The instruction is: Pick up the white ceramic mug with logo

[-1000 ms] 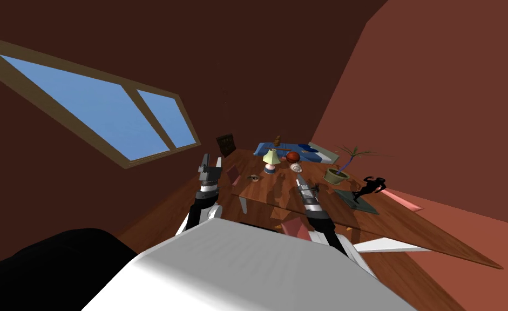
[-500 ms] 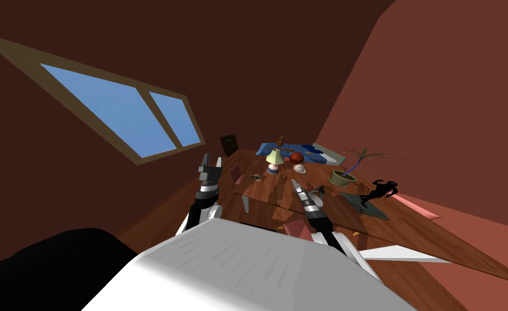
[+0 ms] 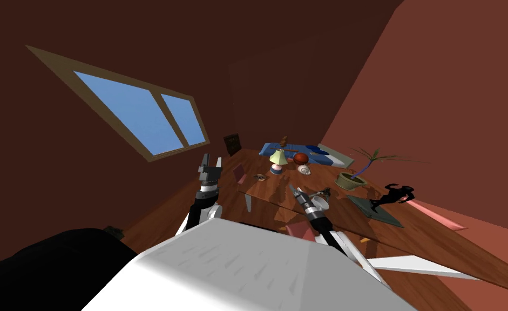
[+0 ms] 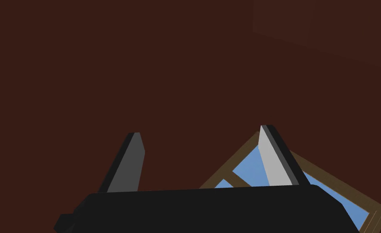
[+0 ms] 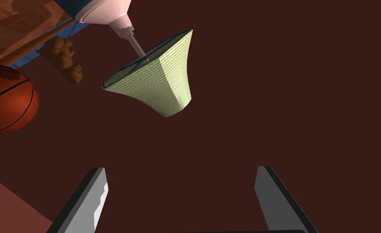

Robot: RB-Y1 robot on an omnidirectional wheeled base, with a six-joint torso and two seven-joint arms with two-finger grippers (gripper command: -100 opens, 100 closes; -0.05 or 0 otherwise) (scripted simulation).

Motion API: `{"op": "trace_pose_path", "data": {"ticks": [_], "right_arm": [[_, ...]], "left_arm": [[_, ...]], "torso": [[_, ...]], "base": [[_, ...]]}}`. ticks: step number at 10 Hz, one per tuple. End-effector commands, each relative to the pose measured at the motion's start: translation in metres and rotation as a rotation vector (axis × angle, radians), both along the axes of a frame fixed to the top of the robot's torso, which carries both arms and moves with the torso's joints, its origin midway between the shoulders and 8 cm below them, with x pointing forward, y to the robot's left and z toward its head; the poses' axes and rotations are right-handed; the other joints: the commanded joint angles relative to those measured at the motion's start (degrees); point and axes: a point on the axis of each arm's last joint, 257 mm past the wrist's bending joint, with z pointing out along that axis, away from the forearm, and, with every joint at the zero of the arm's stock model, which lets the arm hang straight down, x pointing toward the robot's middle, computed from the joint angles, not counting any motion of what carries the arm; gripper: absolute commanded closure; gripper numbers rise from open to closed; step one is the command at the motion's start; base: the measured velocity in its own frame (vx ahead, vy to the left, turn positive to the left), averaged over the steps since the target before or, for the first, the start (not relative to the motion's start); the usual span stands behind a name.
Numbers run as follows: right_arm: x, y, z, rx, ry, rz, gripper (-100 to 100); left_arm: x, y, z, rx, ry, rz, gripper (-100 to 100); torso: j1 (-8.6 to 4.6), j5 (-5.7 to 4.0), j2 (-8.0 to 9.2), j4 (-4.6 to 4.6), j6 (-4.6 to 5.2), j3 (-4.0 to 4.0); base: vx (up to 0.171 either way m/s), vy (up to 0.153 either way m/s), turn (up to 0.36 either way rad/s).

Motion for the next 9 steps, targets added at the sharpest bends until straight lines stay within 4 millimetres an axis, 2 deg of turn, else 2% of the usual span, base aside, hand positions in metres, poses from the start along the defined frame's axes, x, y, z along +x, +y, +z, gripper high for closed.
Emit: {"op": "trace_pose_path", "data": {"ticks": [1,2,4,5,6,7,8,9], "right_arm": [[-0.002,-0.017,-0.028,-0.148,0.051,-0.002,-100],[-0.003,-0.019,-0.033,-0.158,0.059,-0.004,-100],[-0.006,-0.043,-0.064,-0.355,0.112,0.002,-100],[-0.008,-0.048,-0.071,-0.362,0.128,-0.001,-100],[-0.011,-0.064,-0.087,-0.462,0.159,0.002,-100],[-0.011,-0.065,-0.088,-0.463,0.162,0.002,-100],[-0.016,-0.083,-0.103,-0.562,0.194,0.006,-100],[-0.016,-0.083,-0.103,-0.562,0.195,0.006,-100]], "left_arm": [[0.0,0.0,0.0,0.0,0.0,0.0,0],[0.0,0.0,0.0,0.0,0.0,0.0,0],[0.0,0.0,0.0,0.0,0.0,0.0,0],[0.0,0.0,0.0,0.0,0.0,0.0,0],[0.0,0.0,0.0,0.0,0.0,0.0,0],[0.0,0.0,0.0,0.0,0.0,0.0,0],[0.0,0.0,0.0,0.0,0.0,0.0,0],[0.0,0.0,0.0,0.0,0.0,0.0,0]], "torso": [[0.0,0.0,0.0,0.0,0.0,0.0],[0.01,0.01,0.03,0.01,0.01,0.02],[-0.03,-0.01,0.0,0.0,0.02,0.0],[-0.02,0.0,0.0,0.0,0.0,0.0],[-0.04,0.0,0.0,0.0,0.03,0.0],[-0.06,0.0,0.0,0.0,0.01,0.0],[-0.08,-0.01,0.0,0.0,0.03,0.0],[-0.08,-0.01,0.01,0.0,0.03,0.01]], "base": [[-0.03,0.035,0.162],[-0.019,0.023,0.051],[-0.017,0.026,0.118],[-0.017,0.018,0.055],[-0.018,0.019,0.095],[-0.014,0.011,0.057],[-0.015,0.012,0.082],[-0.013,0.008,0.056]]}}
